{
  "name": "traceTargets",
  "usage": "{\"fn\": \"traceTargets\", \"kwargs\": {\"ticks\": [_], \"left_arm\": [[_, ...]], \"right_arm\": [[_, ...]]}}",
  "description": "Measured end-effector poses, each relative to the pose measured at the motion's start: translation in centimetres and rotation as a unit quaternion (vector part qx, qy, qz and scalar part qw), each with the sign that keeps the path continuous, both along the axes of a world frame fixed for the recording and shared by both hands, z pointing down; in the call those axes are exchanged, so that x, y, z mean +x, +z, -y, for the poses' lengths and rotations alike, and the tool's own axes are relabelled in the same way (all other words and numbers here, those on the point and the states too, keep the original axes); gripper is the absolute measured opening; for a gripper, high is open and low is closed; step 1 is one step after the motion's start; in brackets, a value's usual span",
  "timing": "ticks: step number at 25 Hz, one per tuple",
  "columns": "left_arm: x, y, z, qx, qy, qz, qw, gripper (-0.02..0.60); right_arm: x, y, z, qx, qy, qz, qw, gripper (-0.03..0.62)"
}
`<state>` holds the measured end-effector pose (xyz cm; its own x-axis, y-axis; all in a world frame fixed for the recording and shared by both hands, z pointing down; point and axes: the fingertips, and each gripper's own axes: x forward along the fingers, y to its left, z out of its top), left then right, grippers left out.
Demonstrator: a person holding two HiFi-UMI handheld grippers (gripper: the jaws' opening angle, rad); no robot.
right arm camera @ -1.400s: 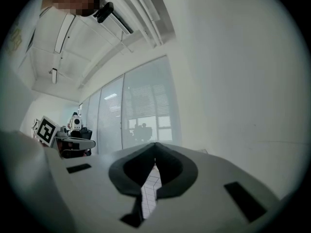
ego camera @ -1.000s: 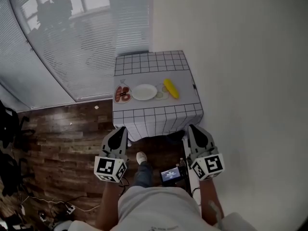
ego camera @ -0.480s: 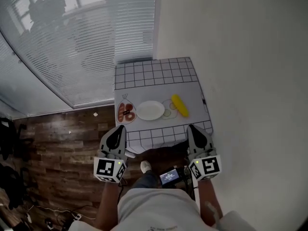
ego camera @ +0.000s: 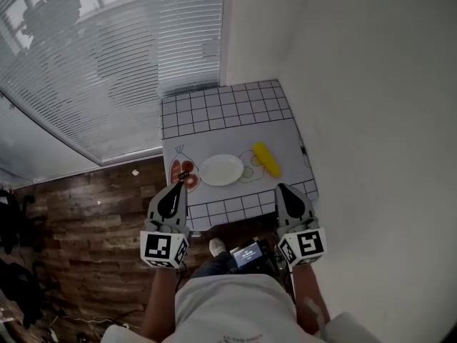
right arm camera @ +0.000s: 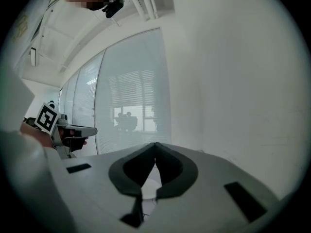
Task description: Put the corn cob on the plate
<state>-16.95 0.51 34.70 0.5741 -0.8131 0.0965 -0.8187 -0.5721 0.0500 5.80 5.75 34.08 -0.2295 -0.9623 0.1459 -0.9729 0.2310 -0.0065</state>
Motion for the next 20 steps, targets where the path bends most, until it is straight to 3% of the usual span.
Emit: {"fn": "traceTargets", "kwargs": {"ticks": [20], "left_arm": [[1.7,0.4,3.2,0.0,0.02,0.007,0.9998,0.008]], "right_arm": [[0.0,1.2,3.1,-0.015,0.0,-0.014,1.0,0.008]]}}
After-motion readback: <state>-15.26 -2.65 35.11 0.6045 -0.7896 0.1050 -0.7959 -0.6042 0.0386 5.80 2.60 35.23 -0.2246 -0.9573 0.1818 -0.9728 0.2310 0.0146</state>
